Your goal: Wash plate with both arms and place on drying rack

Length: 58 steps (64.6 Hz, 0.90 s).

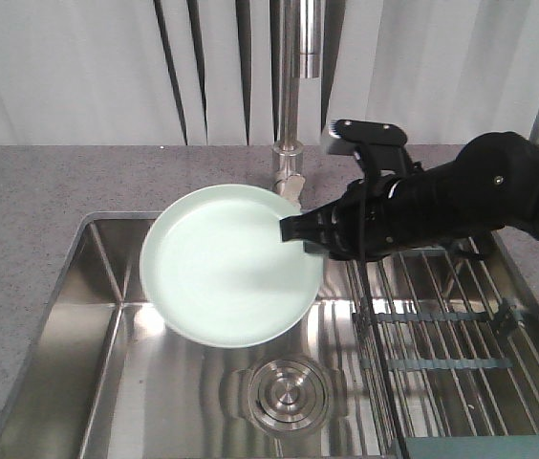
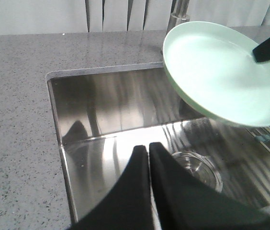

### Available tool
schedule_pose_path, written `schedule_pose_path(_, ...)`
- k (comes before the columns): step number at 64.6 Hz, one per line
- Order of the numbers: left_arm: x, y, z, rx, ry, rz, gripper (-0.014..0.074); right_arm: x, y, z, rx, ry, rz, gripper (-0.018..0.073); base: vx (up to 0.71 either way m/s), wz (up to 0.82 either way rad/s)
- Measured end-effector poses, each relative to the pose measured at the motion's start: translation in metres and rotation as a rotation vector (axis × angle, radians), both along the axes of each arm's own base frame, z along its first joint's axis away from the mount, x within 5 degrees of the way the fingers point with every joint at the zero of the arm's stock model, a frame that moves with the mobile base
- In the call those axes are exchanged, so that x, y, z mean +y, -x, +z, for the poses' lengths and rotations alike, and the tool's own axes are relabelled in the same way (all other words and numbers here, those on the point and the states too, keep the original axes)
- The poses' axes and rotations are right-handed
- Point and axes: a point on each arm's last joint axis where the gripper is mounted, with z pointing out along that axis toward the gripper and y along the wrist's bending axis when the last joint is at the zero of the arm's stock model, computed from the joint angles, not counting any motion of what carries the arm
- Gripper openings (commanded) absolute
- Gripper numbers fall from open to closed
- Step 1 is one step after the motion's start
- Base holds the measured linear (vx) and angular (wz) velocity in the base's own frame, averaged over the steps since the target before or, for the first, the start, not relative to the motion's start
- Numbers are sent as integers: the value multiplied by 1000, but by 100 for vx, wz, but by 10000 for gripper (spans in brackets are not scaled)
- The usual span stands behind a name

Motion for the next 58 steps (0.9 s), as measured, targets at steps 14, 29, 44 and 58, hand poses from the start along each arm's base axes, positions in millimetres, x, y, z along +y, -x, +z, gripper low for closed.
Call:
schedule_pose_path(14, 0, 0, 0, 2, -1, -1, -6, -57, -4, 8, 43, 83, -61, -1, 0, 0)
schedule_pose_path(29, 0, 0, 0, 4, -1, -2, -6, -61, 35, 34, 102, 135, 87, -1, 0, 0)
schedule_pose_path(44, 0, 0, -1, 7, -2, -4, -6, -7, 50, 35, 62, 79, 209, -1, 0, 0)
schedule_pose_path(58, 0, 0, -1, 8, -3, -4, -6, 11, 18, 11, -68, 124, 103, -1, 0, 0)
